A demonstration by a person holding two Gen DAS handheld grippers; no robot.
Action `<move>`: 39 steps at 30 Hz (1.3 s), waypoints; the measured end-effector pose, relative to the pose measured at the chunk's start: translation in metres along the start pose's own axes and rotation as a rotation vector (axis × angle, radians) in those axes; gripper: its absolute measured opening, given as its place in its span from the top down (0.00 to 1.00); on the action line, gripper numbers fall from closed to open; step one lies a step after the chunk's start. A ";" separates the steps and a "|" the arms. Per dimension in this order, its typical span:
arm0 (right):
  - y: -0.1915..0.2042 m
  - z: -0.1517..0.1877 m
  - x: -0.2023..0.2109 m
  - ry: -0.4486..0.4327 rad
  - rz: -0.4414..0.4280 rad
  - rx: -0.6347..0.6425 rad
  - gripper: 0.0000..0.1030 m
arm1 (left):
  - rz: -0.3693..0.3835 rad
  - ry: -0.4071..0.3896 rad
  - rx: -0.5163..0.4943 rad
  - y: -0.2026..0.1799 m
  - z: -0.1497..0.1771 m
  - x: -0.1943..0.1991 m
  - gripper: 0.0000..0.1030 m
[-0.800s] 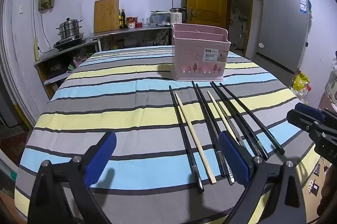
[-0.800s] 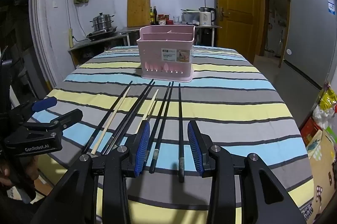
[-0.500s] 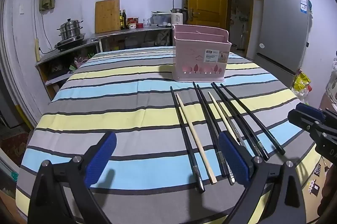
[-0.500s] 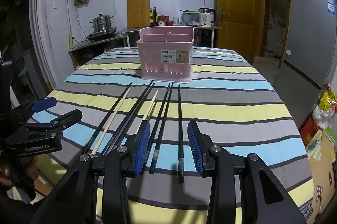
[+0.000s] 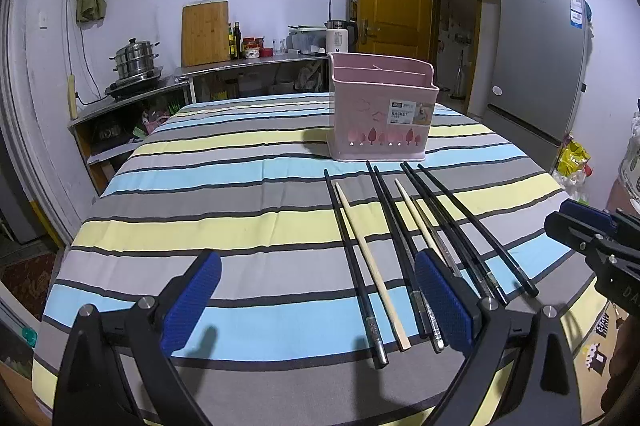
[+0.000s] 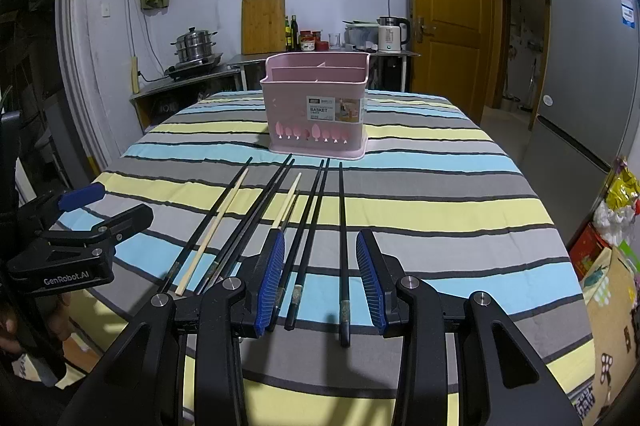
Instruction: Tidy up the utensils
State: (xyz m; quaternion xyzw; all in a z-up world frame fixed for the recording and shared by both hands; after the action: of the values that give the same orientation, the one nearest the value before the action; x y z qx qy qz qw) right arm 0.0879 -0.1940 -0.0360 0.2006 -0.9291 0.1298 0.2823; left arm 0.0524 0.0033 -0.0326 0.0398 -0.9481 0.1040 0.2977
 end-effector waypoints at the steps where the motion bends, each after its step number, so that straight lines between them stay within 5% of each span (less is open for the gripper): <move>1: 0.000 0.000 0.000 -0.001 0.000 0.000 0.63 | 0.000 -0.001 -0.001 0.000 0.000 0.000 0.04; 39: 0.001 -0.001 -0.002 -0.002 -0.001 0.000 0.63 | 0.006 -0.009 0.002 -0.001 0.000 0.000 0.04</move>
State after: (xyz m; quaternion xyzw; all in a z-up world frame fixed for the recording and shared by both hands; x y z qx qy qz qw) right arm 0.0889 -0.1921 -0.0364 0.2012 -0.9292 0.1297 0.2816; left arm 0.0528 0.0019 -0.0327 0.0376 -0.9494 0.1057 0.2932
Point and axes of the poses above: each gripper's, at about its wrist camera, not at the fingertips, and x roughly against the way its jaws point, y to its left, z to its underside, the point moved 7 cm from there along -x, roughly the way its jaws point, and after that the axes turned 11 degrees about x, right-handed, at the moved point
